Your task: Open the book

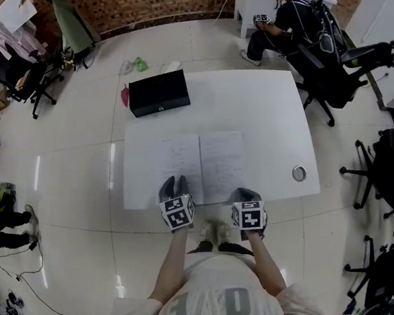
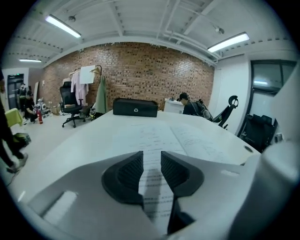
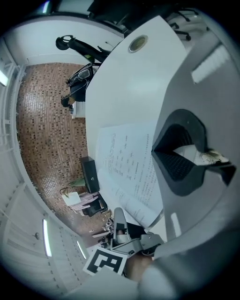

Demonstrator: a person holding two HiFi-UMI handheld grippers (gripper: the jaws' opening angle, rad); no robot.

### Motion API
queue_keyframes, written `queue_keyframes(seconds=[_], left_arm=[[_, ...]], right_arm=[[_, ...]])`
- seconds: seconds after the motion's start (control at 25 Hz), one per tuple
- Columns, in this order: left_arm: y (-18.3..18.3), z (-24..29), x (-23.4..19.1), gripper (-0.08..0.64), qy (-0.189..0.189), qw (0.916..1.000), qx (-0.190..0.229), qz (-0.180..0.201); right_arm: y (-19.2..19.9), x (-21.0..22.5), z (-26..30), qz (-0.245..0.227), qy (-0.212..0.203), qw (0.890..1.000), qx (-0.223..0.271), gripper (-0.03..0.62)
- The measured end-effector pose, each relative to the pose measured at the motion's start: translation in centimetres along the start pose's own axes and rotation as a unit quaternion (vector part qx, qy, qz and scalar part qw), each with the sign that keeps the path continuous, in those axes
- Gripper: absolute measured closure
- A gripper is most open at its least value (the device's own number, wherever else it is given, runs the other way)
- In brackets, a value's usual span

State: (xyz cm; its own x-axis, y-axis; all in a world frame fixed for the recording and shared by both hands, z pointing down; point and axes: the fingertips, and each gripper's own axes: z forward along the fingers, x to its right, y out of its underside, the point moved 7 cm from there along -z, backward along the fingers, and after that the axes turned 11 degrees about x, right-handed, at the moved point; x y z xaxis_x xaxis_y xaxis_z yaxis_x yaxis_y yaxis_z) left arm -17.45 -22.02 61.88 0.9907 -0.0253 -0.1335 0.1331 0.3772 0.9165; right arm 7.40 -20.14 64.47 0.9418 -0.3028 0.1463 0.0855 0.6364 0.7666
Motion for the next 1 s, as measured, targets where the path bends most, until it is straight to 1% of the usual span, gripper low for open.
queue_keyframes(seconds=[0.04,0.12,0.16,0.2,0.24,0.28,0.32,0.36,0.4,0.44,0.48,0.52,0.56,0.6,0.68,0.72,0.8,0.88,0.92,1.0], left_arm=[[0.0,-0.3,-0.7,0.443,-0.009,1.0000,-0.002,0.002],[0.1,-0.9,-2.1,0.436,-0.022,0.9998,0.000,0.001],[0.3,-1.3,-2.6,0.455,-0.026,0.9997,-0.001,-0.001],[0.6,-1.5,-2.9,0.412,-0.029,0.9996,-0.004,-0.001],[0.8,-1.7,-3.2,0.416,-0.031,0.9995,-0.006,0.002],[1.1,-1.8,-3.5,0.442,-0.032,0.9994,-0.009,0.006],[1.4,-2.0,-3.6,0.410,-0.032,0.9994,-0.012,0.009],[1.6,-2.1,-3.8,0.429,-0.030,0.9994,-0.014,0.007],[1.6,-2.3,-3.9,0.405,-0.026,0.9996,-0.013,0.001],[1.4,-2.7,-4.1,0.407,-0.022,0.9997,-0.006,-0.006],[0.9,-3.2,-4.2,0.425,-0.018,0.9998,0.007,-0.008],[0.1,-3.8,-4.2,0.464,-0.014,0.9995,0.027,-0.005],[-1.2,-4.3,-4.0,0.519,-0.007,0.9985,0.054,0.001],[-2.7,-4.8,-3.6,0.541,0.008,0.9964,0.085,0.004],[-6.2,-5.8,-2.5,0.541,0.052,0.9875,0.148,-0.009],[-7.8,-6.4,-2.0,0.541,0.073,0.9815,0.176,-0.017],[-10.5,-7.7,-1.0,0.541,0.097,0.9706,0.220,-0.015],[-12.2,-8.8,-0.3,0.541,0.110,0.9629,0.247,0.002],[-12.7,-9.2,-0.1,0.541,0.116,0.9603,0.254,0.007],[-13.1,-9.7,-0.1,0.541,0.129,0.9575,0.258,0.003]], right_arm=[[0.0,0.1,-0.1,0.004,0.000,1.000,0.001,0.588],[0.0,0.0,-0.1,0.003,0.002,1.000,0.001,0.588],[0.0,0.0,-0.1,0.000,0.003,1.000,0.002,0.588],[0.1,-0.1,-0.1,-0.002,0.004,1.000,0.003,0.588],[0.1,-0.1,-0.1,-0.002,0.004,1.000,0.004,0.588],[0.0,-0.1,0.0,0.001,0.005,1.000,0.006,0.588],[0.0,0.0,0.1,0.004,0.005,1.000,0.007,0.588],[0.1,0.0,0.1,0.008,0.005,1.000,0.006,0.588],[0.1,0.1,0.2,0.013,0.004,1.000,0.005,0.588],[0.1,0.0,0.1,0.018,0.002,1.000,0.005,0.588],[-0.2,-0.1,-0.1,0.027,-0.003,1.000,0.010,0.588],[-0.8,-0.3,-0.6,0.037,-0.011,0.999,0.023,0.588],[-1.8,-0.5,-1.3,0.049,-0.021,0.998,0.044,0.588],[-3.2,-0.8,-2.1,0.060,-0.034,0.995,0.071,0.588],[-6.5,-1.5,-4.1,0.083,-0.061,0.986,0.130,0.588],[-8.2,-1.9,-5.1,0.099,-0.076,0.979,0.160,0.588],[-10.9,-2.7,-7.2,0.140,-0.106,0.959,0.222,0.588],[-12.9,-3.5,-9.0,0.172,-0.120,0.939,0.274,0.588],[-13.4,-3.8,-9.7,0.175,-0.119,0.934,0.288,0.588],[-13.8,-4.4,-10.7,0.167,-0.113,0.934,0.296,0.588]])
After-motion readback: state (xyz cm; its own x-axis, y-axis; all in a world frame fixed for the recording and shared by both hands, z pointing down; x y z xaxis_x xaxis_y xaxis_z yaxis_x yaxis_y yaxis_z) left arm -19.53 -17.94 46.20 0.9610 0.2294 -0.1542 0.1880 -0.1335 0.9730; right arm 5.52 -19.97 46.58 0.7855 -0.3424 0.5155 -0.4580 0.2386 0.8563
